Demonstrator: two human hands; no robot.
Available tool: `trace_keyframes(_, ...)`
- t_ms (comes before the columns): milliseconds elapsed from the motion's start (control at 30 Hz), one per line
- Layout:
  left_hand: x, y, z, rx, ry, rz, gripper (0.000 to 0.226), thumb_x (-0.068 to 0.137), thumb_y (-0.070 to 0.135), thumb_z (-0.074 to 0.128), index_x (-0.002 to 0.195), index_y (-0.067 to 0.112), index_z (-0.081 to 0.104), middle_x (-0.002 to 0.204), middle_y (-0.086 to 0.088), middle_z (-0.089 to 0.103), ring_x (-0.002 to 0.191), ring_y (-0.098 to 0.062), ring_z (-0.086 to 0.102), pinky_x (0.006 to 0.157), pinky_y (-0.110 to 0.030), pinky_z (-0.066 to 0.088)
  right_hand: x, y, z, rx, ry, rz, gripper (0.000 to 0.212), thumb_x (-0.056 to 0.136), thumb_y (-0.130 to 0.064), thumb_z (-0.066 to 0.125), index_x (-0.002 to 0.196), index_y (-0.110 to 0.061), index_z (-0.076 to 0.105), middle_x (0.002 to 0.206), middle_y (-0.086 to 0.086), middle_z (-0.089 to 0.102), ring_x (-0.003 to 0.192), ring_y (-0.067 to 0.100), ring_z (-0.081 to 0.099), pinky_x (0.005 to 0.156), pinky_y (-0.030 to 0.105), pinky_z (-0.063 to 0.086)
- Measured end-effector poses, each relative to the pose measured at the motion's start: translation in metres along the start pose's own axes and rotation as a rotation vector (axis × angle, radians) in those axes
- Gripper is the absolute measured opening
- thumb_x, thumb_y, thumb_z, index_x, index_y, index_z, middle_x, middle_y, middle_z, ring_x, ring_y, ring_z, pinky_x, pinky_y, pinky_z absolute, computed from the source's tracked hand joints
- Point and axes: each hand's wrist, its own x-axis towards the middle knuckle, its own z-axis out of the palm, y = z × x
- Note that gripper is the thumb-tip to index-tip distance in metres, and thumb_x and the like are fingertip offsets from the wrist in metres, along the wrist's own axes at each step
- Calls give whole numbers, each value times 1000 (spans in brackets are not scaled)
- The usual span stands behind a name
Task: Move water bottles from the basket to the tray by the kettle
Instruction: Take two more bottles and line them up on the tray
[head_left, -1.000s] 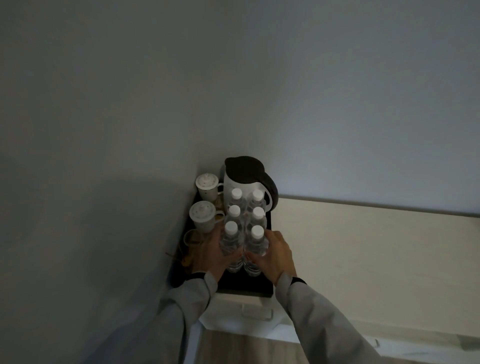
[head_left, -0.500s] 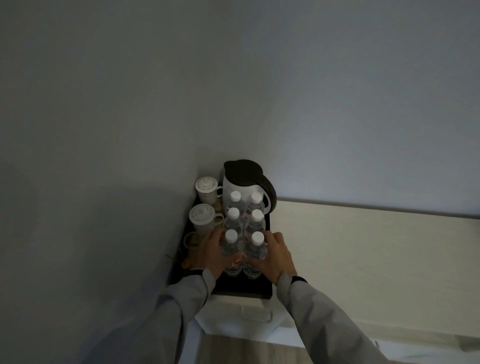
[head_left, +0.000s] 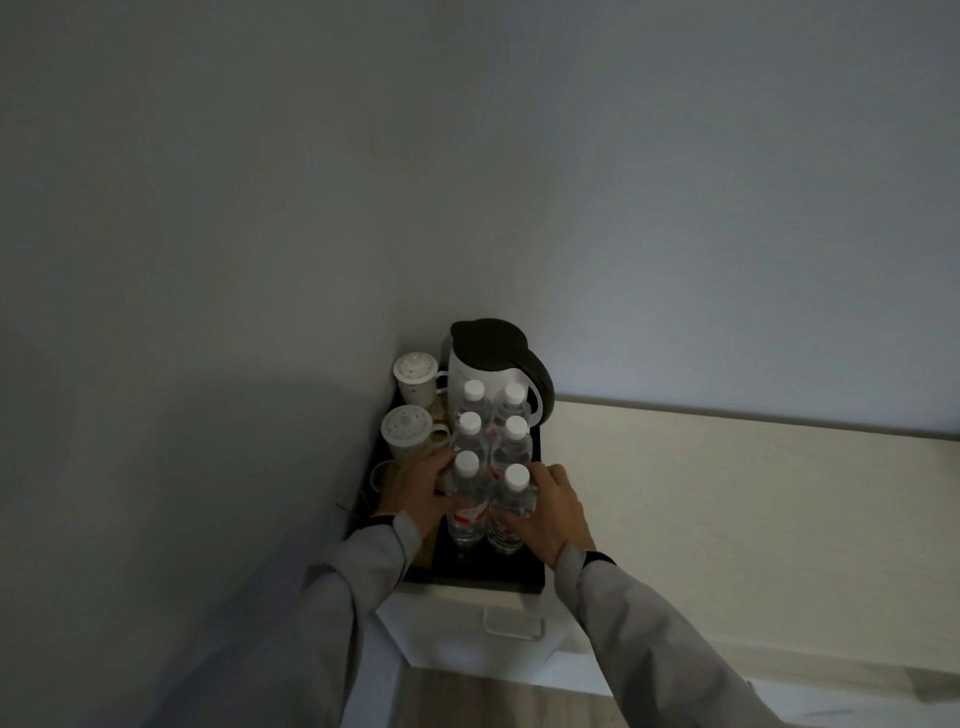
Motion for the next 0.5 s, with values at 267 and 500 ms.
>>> trace_keyframes(267, -5, -5, 8, -100, 62, -81, 63, 69, 26, 86, 125, 18, 59, 123, -6, 64, 112, -22, 62, 95, -45, 54, 2, 2, 3, 12, 24, -14, 58, 71, -44, 78, 121, -28, 52, 103, -5, 43, 98, 31, 60, 78, 28, 42)
trace_keyframes(500, 0, -8, 6, -69, 30, -76, 61, 71, 17, 85, 127, 13, 60, 125, -12, 58, 116, -29, 58, 98, -51, 51, 7, 4, 2, 87, -4, -95, 57, 70, -50, 72, 121, -28, 57, 105, -3, 42, 99, 28, 58, 84, 32, 47)
